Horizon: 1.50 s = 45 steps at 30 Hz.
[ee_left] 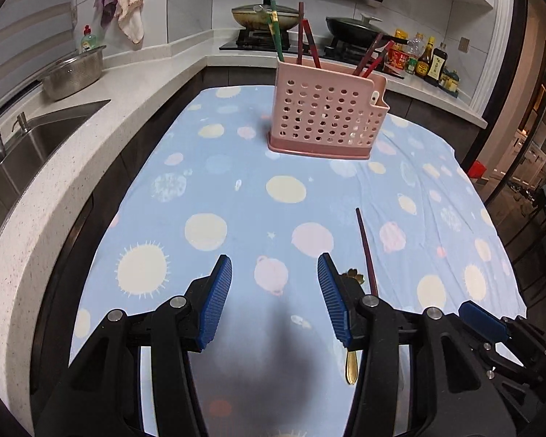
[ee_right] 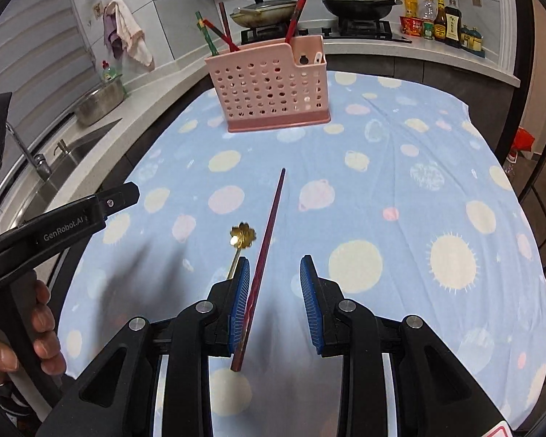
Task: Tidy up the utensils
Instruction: 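Withdraw both open tools back over the gold spoon and last chopstick, then close the right gripper on the dark-red chopstick while the left tool approaches the gold spoon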
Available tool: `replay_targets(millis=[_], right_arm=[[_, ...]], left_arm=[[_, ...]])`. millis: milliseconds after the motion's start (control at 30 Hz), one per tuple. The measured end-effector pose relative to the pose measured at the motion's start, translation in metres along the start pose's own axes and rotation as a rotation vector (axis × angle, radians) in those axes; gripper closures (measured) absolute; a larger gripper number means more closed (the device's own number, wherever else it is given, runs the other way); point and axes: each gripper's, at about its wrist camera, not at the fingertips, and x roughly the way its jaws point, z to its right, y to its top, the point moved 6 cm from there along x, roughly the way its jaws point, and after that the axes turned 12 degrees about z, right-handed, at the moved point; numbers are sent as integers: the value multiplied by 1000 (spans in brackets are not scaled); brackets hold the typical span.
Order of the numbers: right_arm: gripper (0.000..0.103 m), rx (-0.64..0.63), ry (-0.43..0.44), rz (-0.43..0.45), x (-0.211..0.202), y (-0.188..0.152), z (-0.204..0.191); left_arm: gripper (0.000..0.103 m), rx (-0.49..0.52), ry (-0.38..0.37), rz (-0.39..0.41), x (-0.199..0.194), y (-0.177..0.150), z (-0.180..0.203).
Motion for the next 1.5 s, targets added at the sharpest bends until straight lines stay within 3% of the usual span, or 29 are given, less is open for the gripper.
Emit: replay_targets(millis=[500, 567, 1133, 1300, 1500], right_arm=[[74, -49, 31, -103, 11, -59, -23], [74, -53, 35, -114, 14, -62, -26], [75, -68, 23, -136, 26, -68, -28], [80, -76, 9, -134, 26, -69, -27], [94, -46, 0, -134, 26, -68, -16]], left_arm=[[54, 11, 25, -104, -2, -62, -4], [50, 12, 29, -113, -2, -68, -5], [46, 36, 41, -149, 4, -82, -4], [45, 41, 40, -154, 4, -84, -3], [44, 44, 33, -160, 5, -86, 1]])
